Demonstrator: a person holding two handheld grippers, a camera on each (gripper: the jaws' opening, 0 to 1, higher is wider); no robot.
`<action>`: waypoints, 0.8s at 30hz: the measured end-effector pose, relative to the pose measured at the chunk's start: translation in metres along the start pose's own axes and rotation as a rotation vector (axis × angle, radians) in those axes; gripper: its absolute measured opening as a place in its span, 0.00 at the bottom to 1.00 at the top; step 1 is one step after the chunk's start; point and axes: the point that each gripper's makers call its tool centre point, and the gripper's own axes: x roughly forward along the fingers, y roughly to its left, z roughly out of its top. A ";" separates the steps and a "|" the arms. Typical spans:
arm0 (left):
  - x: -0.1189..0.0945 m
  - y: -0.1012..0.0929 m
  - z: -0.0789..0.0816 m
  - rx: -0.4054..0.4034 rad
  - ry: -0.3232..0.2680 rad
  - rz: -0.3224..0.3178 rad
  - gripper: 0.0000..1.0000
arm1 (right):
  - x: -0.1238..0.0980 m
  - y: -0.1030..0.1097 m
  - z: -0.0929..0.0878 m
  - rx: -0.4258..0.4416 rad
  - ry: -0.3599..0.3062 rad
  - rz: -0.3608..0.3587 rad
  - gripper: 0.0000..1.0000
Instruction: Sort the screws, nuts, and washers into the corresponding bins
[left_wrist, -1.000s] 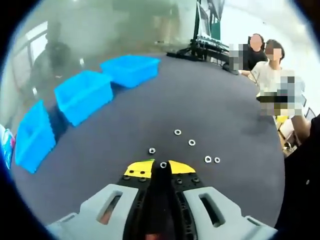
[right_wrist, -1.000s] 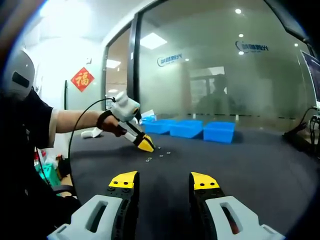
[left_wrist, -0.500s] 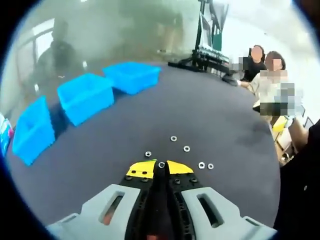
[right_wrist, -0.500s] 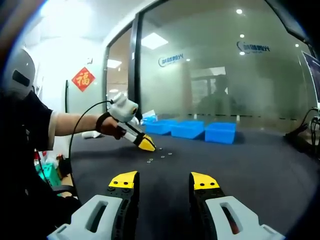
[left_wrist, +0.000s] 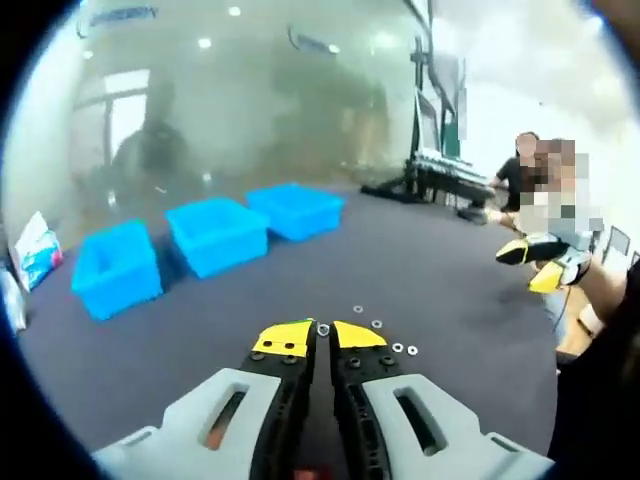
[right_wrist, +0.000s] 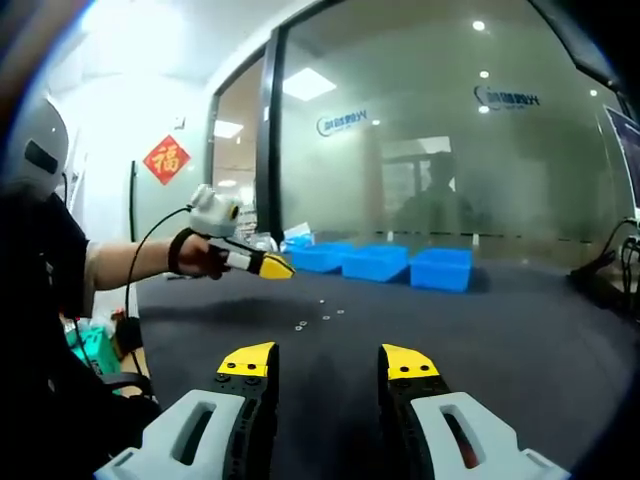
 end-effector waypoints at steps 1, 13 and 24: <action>-0.004 -0.001 0.002 -0.005 -0.016 0.009 0.06 | 0.000 0.000 0.001 -0.001 -0.001 0.000 0.36; -0.044 0.026 0.017 -0.031 -0.160 0.169 0.06 | 0.001 0.005 0.007 -0.007 -0.015 0.004 0.36; -0.056 0.103 0.058 -0.125 -0.256 0.312 0.06 | 0.001 0.007 0.009 -0.009 -0.015 0.007 0.36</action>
